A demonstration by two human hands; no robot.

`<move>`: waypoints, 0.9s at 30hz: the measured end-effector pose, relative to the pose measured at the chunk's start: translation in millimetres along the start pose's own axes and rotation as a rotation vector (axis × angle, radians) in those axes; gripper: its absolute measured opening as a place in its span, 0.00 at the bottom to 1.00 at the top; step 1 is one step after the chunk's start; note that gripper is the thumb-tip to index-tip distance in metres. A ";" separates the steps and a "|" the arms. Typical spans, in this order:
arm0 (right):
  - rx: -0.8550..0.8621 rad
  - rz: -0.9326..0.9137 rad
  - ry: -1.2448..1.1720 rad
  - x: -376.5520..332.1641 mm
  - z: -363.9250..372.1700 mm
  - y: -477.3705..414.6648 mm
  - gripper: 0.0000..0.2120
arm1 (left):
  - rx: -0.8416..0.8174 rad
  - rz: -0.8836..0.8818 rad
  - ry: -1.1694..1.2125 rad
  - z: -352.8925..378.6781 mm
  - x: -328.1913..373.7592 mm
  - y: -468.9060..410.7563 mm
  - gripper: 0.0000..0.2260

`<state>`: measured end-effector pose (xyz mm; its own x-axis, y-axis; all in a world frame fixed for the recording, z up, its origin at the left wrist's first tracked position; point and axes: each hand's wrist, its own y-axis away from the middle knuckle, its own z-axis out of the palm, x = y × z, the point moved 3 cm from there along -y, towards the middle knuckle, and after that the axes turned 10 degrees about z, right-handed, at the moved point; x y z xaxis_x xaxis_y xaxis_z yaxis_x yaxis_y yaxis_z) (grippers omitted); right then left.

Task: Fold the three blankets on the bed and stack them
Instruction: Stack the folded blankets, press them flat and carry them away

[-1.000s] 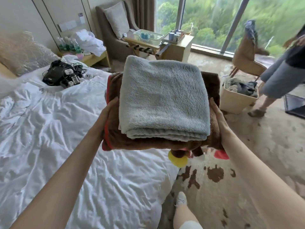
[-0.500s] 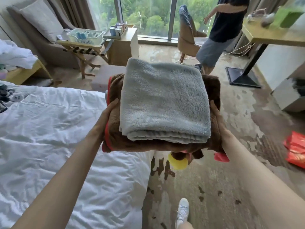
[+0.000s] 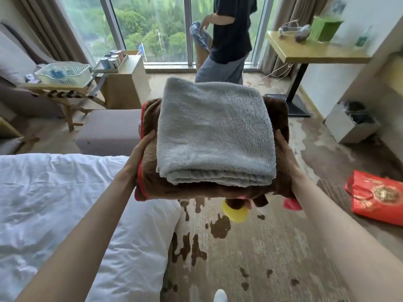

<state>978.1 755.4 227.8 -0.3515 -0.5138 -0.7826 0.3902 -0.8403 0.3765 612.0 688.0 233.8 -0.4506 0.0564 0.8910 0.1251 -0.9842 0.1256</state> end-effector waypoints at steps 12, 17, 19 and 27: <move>-0.004 0.026 -0.092 -58.2 -51.0 -104.9 0.27 | -0.062 -0.041 -0.139 49.8 6.3 -154.2 0.13; 0.025 -0.004 -0.080 -96.4 -52.2 -200.2 0.27 | -0.063 -0.152 -0.137 45.9 13.4 -249.6 0.19; 0.046 -0.013 -0.068 -117.7 -48.9 -243.1 0.26 | -0.067 -0.216 -0.099 43.2 22.2 -291.3 0.25; -0.041 -0.003 -0.097 -202.8 -38.3 -398.3 0.29 | -0.073 -0.099 -0.007 44.3 74.2 -475.7 0.24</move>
<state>926.6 1200.9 217.5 -0.4327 -0.5278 -0.7309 0.4231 -0.8348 0.3523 558.2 1167.9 259.5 -0.4511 0.1553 0.8789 0.0157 -0.9832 0.1818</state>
